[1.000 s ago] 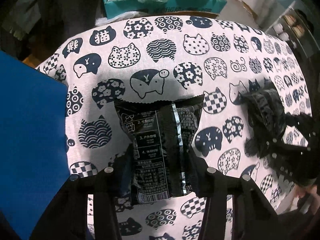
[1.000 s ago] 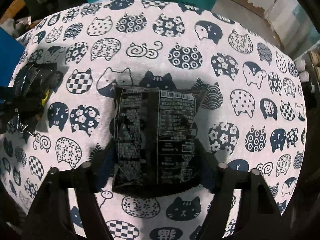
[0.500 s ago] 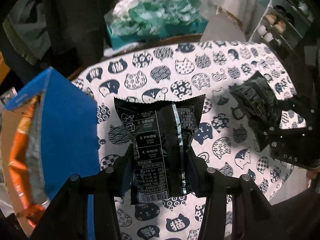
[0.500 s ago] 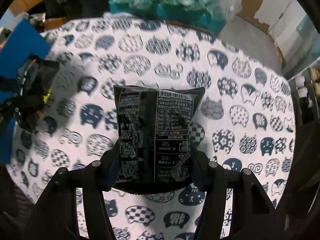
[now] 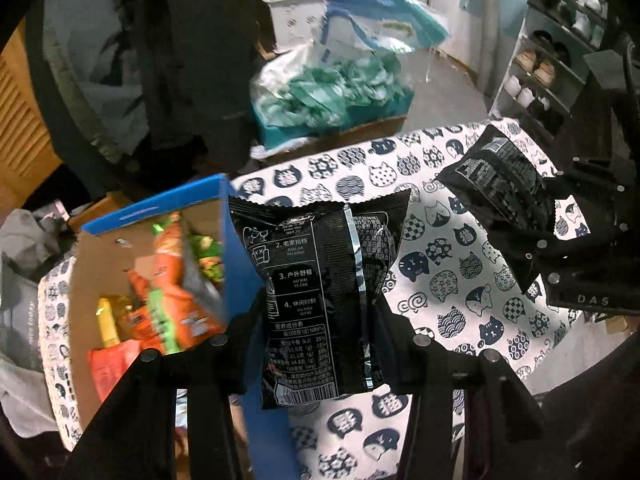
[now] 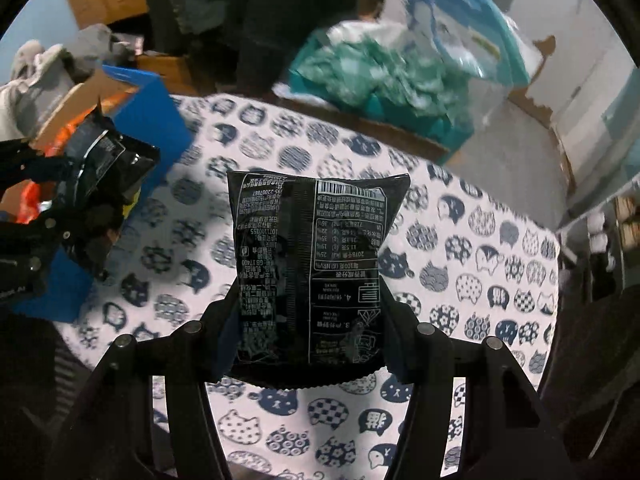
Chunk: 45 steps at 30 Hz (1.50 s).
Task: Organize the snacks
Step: 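Carry both black packets up and over the cardboard box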
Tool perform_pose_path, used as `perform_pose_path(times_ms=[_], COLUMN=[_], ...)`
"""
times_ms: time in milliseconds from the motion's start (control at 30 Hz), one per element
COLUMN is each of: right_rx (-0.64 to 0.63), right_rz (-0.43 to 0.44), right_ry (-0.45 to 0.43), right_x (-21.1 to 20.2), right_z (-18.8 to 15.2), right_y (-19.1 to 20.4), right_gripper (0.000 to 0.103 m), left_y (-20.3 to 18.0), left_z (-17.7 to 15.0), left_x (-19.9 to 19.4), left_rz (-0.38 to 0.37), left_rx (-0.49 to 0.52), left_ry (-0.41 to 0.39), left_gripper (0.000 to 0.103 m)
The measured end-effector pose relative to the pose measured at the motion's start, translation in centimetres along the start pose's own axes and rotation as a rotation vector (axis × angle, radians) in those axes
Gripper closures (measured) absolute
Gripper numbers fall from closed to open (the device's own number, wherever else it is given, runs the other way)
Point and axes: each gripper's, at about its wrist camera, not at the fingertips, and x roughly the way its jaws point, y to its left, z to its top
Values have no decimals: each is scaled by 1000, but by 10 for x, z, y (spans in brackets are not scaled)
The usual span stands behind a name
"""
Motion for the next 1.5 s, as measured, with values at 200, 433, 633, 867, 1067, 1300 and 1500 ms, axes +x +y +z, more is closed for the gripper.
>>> perform_pose_path(times_ms=[200, 433, 633, 867, 1067, 1300, 1500], right_rx=[-33, -71, -115, -158, -188, -218, -252], right_rz=[29, 59, 84, 115, 154, 187, 193], right_ry=[-45, -76, -90, -106, -110, -87, -61], right_x=[-20, -34, -38, -37, -29, -18, -3], right_z=[16, 35, 49, 72, 92, 112, 124], right_y=[20, 45, 70, 101, 134, 171, 201], right_gripper=[45, 45, 45, 45, 45, 45, 45], left_y=[19, 41, 59, 93, 126, 163, 189], left_z=[-5, -11, -18, -29, -45, -66, -83], left_x=[-24, -43, -55, -58, -58, -56, -45], left_rz=[13, 18, 35, 47, 63, 88, 115], left_rx=[-12, -36, -57, -117, -178, -255, -305], left_ry=[-44, -71, -95, -92, -80, -70, -42], left_gripper=[55, 55, 55, 55, 55, 55, 55])
